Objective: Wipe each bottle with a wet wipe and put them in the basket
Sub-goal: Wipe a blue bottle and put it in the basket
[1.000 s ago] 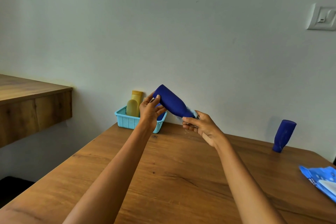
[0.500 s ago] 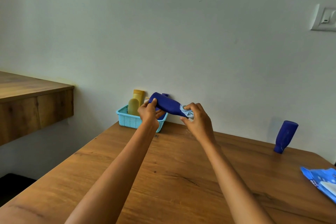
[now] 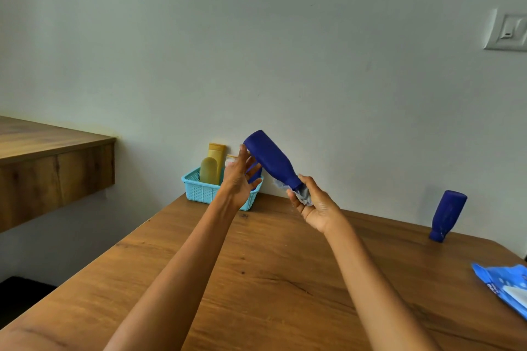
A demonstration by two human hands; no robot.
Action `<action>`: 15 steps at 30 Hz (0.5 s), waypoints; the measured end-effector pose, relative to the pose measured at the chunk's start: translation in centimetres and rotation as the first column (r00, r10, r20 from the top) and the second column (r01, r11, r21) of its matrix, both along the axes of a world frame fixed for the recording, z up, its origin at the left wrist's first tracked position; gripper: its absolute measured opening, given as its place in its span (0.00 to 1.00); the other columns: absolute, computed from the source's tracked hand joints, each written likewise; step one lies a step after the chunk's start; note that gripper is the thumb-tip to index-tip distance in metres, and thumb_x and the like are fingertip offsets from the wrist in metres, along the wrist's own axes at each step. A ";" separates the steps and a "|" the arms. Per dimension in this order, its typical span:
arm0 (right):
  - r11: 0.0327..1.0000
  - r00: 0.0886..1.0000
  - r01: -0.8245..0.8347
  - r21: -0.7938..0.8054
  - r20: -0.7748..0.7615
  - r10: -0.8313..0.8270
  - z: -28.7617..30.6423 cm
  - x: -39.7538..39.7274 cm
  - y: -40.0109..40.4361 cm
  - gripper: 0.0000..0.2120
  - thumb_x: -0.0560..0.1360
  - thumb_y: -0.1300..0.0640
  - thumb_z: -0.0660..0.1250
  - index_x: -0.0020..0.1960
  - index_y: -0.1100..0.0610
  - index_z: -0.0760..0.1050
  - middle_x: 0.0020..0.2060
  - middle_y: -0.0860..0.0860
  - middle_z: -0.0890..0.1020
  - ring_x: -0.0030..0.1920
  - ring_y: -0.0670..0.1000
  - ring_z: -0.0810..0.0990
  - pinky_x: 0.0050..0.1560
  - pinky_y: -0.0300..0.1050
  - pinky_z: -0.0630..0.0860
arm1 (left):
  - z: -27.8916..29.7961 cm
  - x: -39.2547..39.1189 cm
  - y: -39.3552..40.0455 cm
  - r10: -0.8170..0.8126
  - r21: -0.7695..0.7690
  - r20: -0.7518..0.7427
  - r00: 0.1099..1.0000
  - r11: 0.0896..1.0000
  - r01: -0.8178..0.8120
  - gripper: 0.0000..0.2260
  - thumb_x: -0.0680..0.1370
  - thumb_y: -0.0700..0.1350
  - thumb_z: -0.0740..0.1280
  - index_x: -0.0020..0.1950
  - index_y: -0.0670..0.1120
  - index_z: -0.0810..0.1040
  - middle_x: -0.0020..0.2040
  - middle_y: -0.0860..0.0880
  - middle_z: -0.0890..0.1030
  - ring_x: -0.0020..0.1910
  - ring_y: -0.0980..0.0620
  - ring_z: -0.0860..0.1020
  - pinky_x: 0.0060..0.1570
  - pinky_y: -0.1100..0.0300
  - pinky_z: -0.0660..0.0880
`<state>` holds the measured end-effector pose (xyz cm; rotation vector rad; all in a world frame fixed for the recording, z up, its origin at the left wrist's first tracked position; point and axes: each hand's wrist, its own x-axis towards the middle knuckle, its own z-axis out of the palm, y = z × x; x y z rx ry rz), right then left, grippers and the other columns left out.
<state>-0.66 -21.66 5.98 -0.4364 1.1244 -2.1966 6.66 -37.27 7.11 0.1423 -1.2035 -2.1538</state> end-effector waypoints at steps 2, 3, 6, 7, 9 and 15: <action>0.998 0.995 -0.068 0.009 0.080 0.067 -0.1 0.2 0.2 0.13 0.72 0.57 0.69 0.51 0.64 0.73 0.44 0.60 0.79 0.31 0.48 0.80 0.31 0.37 0.80 | -0.1 0.1 -0.2 -0.060 -0.042 -0.105 0.993 0.998 0.056 0.14 0.78 0.55 0.60 0.54 0.46 0.76 0.53 0.46 0.81 0.59 0.45 0.76 0.62 0.45 0.70; 0.995 0.990 -0.097 0.018 0.100 0.095 -0.2 0.2 0.2 0.14 0.72 0.57 0.69 0.52 0.64 0.73 0.42 0.59 0.80 0.30 0.48 0.80 0.30 0.37 0.79 | -0.1 0.1 -0.2 -0.104 -0.061 -0.157 0.982 0.993 0.096 0.14 0.76 0.54 0.63 0.55 0.46 0.76 0.52 0.47 0.81 0.59 0.45 0.76 0.62 0.45 0.70; 0.985 0.975 -0.172 0.032 0.147 0.165 -0.1 0.6 0.3 0.14 0.71 0.56 0.70 0.51 0.64 0.73 0.35 0.59 0.81 0.28 0.48 0.79 0.27 0.37 0.79 | -0.2 0.4 0.0 -0.242 -0.131 -0.255 0.936 0.968 0.214 0.32 0.63 0.55 0.76 0.62 0.44 0.73 0.60 0.45 0.80 0.60 0.45 0.77 0.61 0.47 0.73; 0.981 0.970 -0.191 0.032 0.159 0.184 -0.1 0.7 0.4 0.15 0.71 0.55 0.70 0.51 0.64 0.73 0.33 0.58 0.81 0.28 0.48 0.79 0.27 0.37 0.78 | -0.2 0.4 -0.1 -0.282 -0.166 -0.267 0.922 0.955 0.244 0.37 0.61 0.55 0.79 0.64 0.43 0.71 0.62 0.45 0.79 0.60 0.46 0.78 0.60 0.49 0.74; 0.979 0.964 -0.202 0.024 0.179 0.195 -0.1 0.6 0.7 0.16 0.70 0.55 0.70 0.51 0.64 0.72 0.31 0.58 0.81 0.27 0.48 0.79 0.26 0.37 0.78 | -0.4 0.4 -0.3 -0.334 -0.239 -0.261 0.906 0.931 0.275 0.39 0.60 0.54 0.80 0.66 0.42 0.70 0.63 0.45 0.77 0.61 0.46 0.77 0.59 0.51 0.76; 0.958 0.989 -0.037 0.286 -0.128 0.076 0.1 -0.2 0.9 0.11 0.75 0.54 0.66 0.51 0.60 0.75 0.39 0.57 0.80 0.34 0.51 0.76 0.34 0.41 0.73 | -0.6 0.1 0.1 -0.190 -0.191 -0.182 0.965 0.969 0.155 0.32 0.68 0.47 0.74 0.68 0.35 0.69 0.59 0.42 0.79 0.57 0.47 0.79 0.60 0.53 0.75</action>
